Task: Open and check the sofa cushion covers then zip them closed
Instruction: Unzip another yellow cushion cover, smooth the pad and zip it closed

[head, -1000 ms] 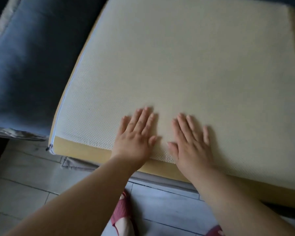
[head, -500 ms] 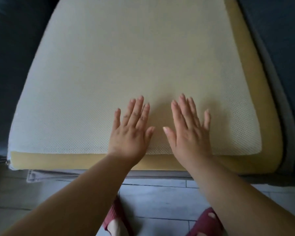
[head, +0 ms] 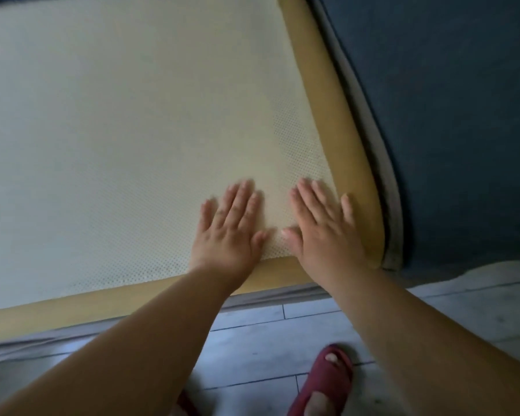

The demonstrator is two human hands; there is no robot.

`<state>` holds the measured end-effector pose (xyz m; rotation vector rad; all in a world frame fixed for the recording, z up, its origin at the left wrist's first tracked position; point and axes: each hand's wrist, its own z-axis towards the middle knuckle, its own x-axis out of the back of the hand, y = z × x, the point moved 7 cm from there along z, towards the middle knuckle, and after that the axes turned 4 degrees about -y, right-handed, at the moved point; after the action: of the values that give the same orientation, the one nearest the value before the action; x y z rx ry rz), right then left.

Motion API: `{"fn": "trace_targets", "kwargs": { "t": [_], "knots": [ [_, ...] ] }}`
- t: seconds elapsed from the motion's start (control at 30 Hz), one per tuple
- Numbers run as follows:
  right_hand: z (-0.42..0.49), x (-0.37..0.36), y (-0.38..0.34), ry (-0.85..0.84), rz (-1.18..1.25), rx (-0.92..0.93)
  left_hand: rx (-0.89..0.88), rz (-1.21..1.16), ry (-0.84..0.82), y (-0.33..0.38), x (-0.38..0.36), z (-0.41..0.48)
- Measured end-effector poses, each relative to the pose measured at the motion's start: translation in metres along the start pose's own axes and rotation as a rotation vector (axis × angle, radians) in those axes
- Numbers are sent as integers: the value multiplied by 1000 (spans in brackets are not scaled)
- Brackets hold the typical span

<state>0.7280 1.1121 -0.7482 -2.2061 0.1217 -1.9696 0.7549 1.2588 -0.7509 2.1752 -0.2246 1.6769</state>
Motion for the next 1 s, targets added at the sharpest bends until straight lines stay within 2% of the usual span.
{"fn": "trace_targets", "kwargs": {
  "t": [0.07, 0.17, 0.23, 0.37, 0.57, 0.8, 0.9, 1.0],
  "knots": [
    [0, 18, 12, 91, 18, -11, 29, -8, 59, 8, 1, 4],
    [-1, 58, 31, 287, 30, -79, -53, -26, 193, 48, 24, 13],
    [-3, 47, 45, 261, 53, -111, -44, -43, 171, 69, 19, 23],
    [-10, -9, 60, 78, 44, -151, 58, 28, 10, 80, -24, 34],
    [-9, -16, 66, 121, 42, -137, 46, 52, 60, 82, -29, 36],
    [-7, -21, 67, 135, 38, -137, 45, 41, 26, 80, -33, 38],
    [-8, -9, 62, 160, 39, -172, -3, -127, 87, 78, -16, 34],
    [-5, 23, 26, 270, 119, -130, -8, -239, 317, 55, 24, 13]
  ]
}}
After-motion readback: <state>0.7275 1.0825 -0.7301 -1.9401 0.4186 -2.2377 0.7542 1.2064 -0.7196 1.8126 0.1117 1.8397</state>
